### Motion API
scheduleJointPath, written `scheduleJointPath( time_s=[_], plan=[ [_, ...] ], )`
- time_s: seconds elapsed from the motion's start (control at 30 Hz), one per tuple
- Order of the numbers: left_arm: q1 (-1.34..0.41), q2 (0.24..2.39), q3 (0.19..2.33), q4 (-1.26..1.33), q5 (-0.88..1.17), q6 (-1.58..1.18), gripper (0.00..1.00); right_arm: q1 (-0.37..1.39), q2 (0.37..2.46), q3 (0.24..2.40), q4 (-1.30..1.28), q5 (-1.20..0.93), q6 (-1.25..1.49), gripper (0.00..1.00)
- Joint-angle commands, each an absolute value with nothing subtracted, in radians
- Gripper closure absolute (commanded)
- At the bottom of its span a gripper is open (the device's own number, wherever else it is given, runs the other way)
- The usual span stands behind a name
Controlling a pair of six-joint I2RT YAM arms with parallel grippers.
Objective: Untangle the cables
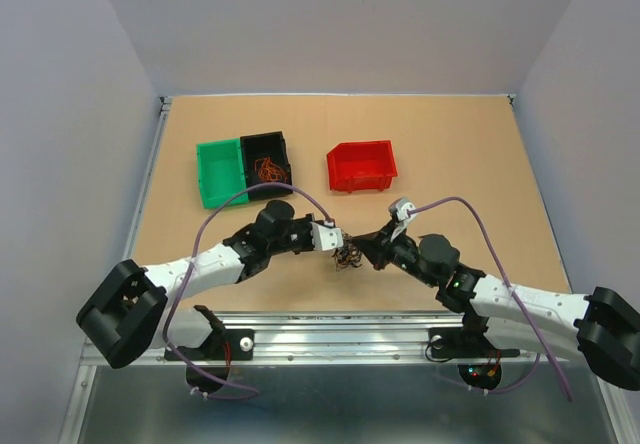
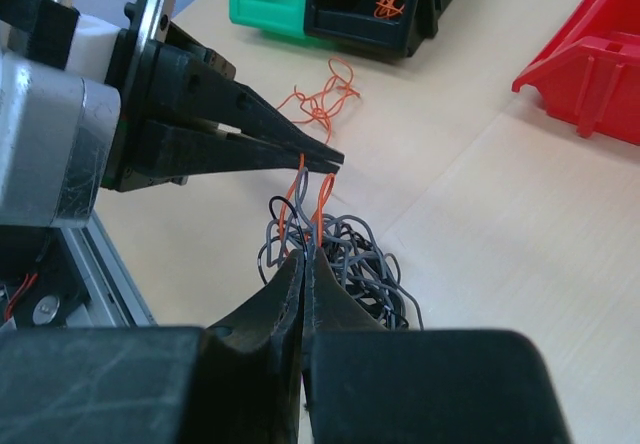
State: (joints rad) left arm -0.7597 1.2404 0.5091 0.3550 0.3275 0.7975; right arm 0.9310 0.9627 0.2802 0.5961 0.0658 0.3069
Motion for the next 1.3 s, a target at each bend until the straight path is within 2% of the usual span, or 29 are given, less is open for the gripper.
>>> scheduleJointPath(
  time_s=[0.0,0.33,0.5,1.07,1.27],
  plan=[
    [-0.761,1.174,0.516,0.472,0.247,0.738,1.00,0.936,0.950,0.313,0.615,0.112,0.304,1.00],
    [-0.611,0.936,0.451,0.636,0.219,0.566,1.00,0.936,0.985,0.333,0.586,0.189,0.307,1.00],
    [-0.466,0.901,0.462,0.684,0.258,0.454,1.00,0.936,0.996,0.337,0.580,0.199,0.311,0.99],
    [-0.214,0.851,0.462,0.816,-0.032,0.183,1.00,0.934,0.986,0.337,0.552,0.245,0.318,1.00],
    [-0.101,0.815,0.477,0.805,-0.051,0.084,1.00,0.936,0.965,0.337,0.520,0.291,0.328,0.99]
  ],
)
